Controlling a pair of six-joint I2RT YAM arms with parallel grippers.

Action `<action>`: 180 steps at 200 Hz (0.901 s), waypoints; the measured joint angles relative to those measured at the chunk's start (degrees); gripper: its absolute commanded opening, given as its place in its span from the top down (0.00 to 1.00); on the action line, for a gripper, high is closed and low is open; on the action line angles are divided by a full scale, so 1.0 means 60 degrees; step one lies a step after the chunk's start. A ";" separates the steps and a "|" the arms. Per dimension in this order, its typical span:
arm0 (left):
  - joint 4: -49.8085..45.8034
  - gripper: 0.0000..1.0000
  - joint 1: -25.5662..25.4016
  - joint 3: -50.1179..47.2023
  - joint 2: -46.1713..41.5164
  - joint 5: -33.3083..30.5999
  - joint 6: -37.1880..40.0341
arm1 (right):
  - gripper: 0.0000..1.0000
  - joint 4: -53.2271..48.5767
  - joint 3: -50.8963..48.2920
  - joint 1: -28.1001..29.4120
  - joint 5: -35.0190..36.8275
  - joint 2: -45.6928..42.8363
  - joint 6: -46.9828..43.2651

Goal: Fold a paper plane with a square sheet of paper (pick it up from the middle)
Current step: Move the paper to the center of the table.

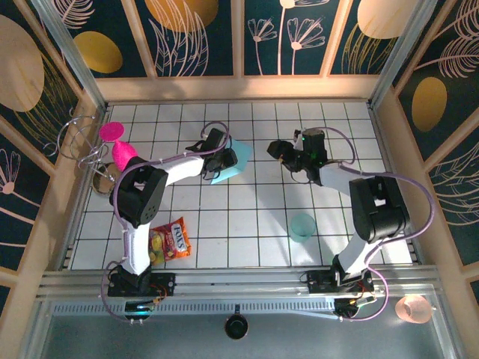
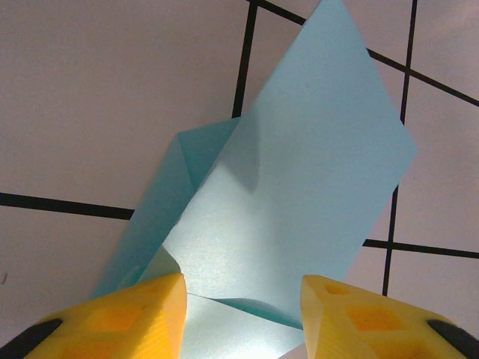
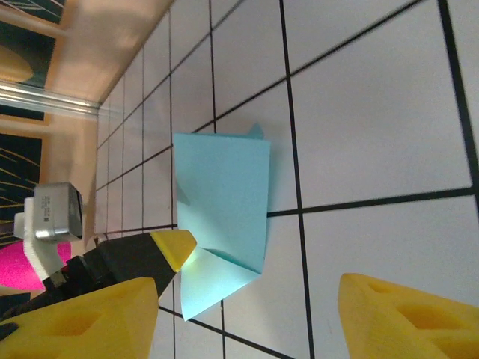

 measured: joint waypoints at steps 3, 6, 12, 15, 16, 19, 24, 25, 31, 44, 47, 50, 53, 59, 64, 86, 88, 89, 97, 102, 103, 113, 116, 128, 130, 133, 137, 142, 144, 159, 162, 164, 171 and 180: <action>0.0011 0.57 0.0004 -0.0004 0.0004 0.0004 -0.0007 | 0.37 -0.0025 0.0018 0.0025 -0.0029 0.0044 0.0025; 0.0018 0.57 0.0007 -0.0007 0.0018 0.0015 -0.0025 | 0.38 -0.0051 0.0033 0.0055 -0.0066 0.0084 0.0033; 0.0069 0.57 0.0022 -0.0029 0.0036 0.0055 -0.0058 | 0.38 -0.0102 0.0069 0.0120 -0.0127 0.0171 0.0069; 0.0091 0.57 0.0025 -0.0047 0.0040 0.0073 -0.0062 | 0.38 -0.0142 0.0084 0.0157 -0.0149 0.0215 0.0106; 0.0098 0.57 0.0025 -0.0055 0.0040 0.0073 -0.0066 | 0.38 -0.0153 0.0087 0.0164 -0.0153 0.0222 0.0106; 0.0131 0.57 0.0033 -0.0084 0.0047 0.0080 -0.0091 | 0.38 -0.0204 0.0113 0.0215 -0.0178 0.0270 0.0127; 0.0171 0.57 0.0051 -0.0138 0.0051 0.0109 -0.0131 | 0.38 -0.0273 0.0146 0.0280 -0.0197 0.0331 0.0171; 0.0178 0.57 0.0055 -0.0149 0.0051 0.0109 -0.0138 | 0.38 -0.0284 0.0153 0.0291 -0.0200 0.0339 0.0178; 0.0226 0.57 0.0076 -0.0229 0.0051 0.0157 -0.0186 | 0.38 -0.0382 0.0208 0.0382 -0.0226 0.0412 0.0226; 0.0353 0.57 0.0135 -0.0452 0.0051 0.0299 -0.0302 | 0.38 -0.0550 0.0328 0.0576 -0.0280 0.0557 0.0317; 0.0393 0.57 0.0149 -0.0514 0.0051 0.0324 -0.0324 | 0.38 -0.0590 0.0353 0.0619 -0.0299 0.0590 0.0346; 0.0433 0.57 0.0164 -0.0576 0.0051 0.0364 -0.0364 | 0.38 -0.0612 0.0379 0.0656 -0.0310 0.0619 0.0353; 0.0488 0.57 0.0178 -0.0645 0.0051 0.0401 -0.0404 | 0.38 -0.0630 0.0404 0.0699 -0.0324 0.0652 0.0379; 0.0670 0.57 0.0204 -0.0776 0.0051 0.0452 -0.0477 | 0.38 -0.0678 0.0470 0.0787 -0.0339 0.0718 0.0423; 0.0790 0.57 0.0233 -0.0838 0.0025 0.0535 -0.0535 | 0.38 -0.0729 0.0525 0.0852 -0.0339 0.0769 0.0455; 0.1381 0.57 0.0361 -0.1224 -0.0098 0.0903 -0.0845 | 0.38 -0.0914 0.0790 0.1129 -0.0393 0.1042 0.0557; 0.1435 0.57 0.0375 -0.1268 -0.0124 0.0947 -0.0882 | 0.38 -0.0940 0.0823 0.1147 -0.0393 0.1071 0.0565; 0.1453 0.57 0.0379 -0.1282 -0.0127 0.0962 -0.0896 | 0.38 -0.0951 0.0831 0.1158 -0.0393 0.1082 0.0568; 0.1654 0.57 0.0419 -0.1424 -0.0182 0.1122 -0.1005 | 0.40 -0.1031 0.0951 0.1264 -0.0397 0.1209 0.0594; 0.1778 0.57 0.0441 -0.1501 -0.0200 0.1184 -0.1071 | 0.41 -0.1071 0.1024 0.1330 -0.0393 0.1286 0.0634; 0.1792 0.57 0.0444 -0.1515 -0.0200 0.1195 -0.1078 | 0.41 -0.1071 0.1035 0.1337 -0.0397 0.1297 0.0634; 0.2014 0.57 0.0492 -0.1654 -0.0244 0.1344 -0.1217 | 0.44 -0.1147 0.1184 0.1483 -0.0397 0.1446 0.0739; 0.2062 0.57 0.0503 -0.1690 -0.0262 0.1392 -0.1253 | 0.45 -0.1158 0.1217 0.1515 -0.0397 0.1479 0.0776; 0.2273 0.58 0.0521 -0.1854 -0.0310 0.1559 -0.1392 | 0.50 -0.1173 0.1344 0.1668 -0.0393 0.1621 0.0936; 0.2306 0.58 0.0521 -0.1887 -0.0317 0.1592 -0.1417 | 0.50 -0.1173 0.1362 0.1694 -0.0397 0.1650 0.0947; 0.2361 0.59 0.0521 -0.1927 -0.0331 0.1628 -0.1461 | 0.51 -0.1166 0.1381 0.1727 -0.0397 0.1683 0.1024; 0.2412 0.59 0.0521 -0.1971 -0.0346 0.1672 -0.1490 | 0.52 -0.1162 0.1402 0.1759 -0.0401 0.1727 0.1056; 0.2463 0.59 0.0521 -0.2022 -0.0364 0.1727 -0.1534 | 0.54 -0.1158 0.1428 0.1810 -0.0397 0.1789 0.1180; 0.2481 0.59 0.0521 -0.2036 -0.0368 0.1745 -0.1545 | 0.55 -0.1140 0.1443 0.1825 -0.0401 0.1821 0.1191; 0.2550 0.59 0.0521 -0.2102 -0.0397 0.1832 -0.1639 | 0.56 -0.1020 0.1552 0.1938 -0.0404 0.2109 0.1501; 0.2561 0.60 0.0521 -0.2109 -0.0397 0.1843 -0.1654 | 0.57 -0.1009 0.1577 0.1953 -0.0393 0.2160 0.1574; 0.2568 0.60 0.0521 -0.2116 -0.0401 0.1851 -0.1668 | 0.57 -0.1002 0.1603 0.1967 -0.0401 0.2211 0.1577; 0.2583 0.59 0.0521 -0.2131 -0.0401 0.1861 -0.1698 | 0.57 -0.0965 0.1683 0.1993 -0.0397 0.2364 0.1705; 0.2597 0.60 0.0521 -0.2142 -0.0412 0.1861 -0.1716 | 0.57 -0.0954 0.1803 0.2011 -0.0393 0.2546 0.1807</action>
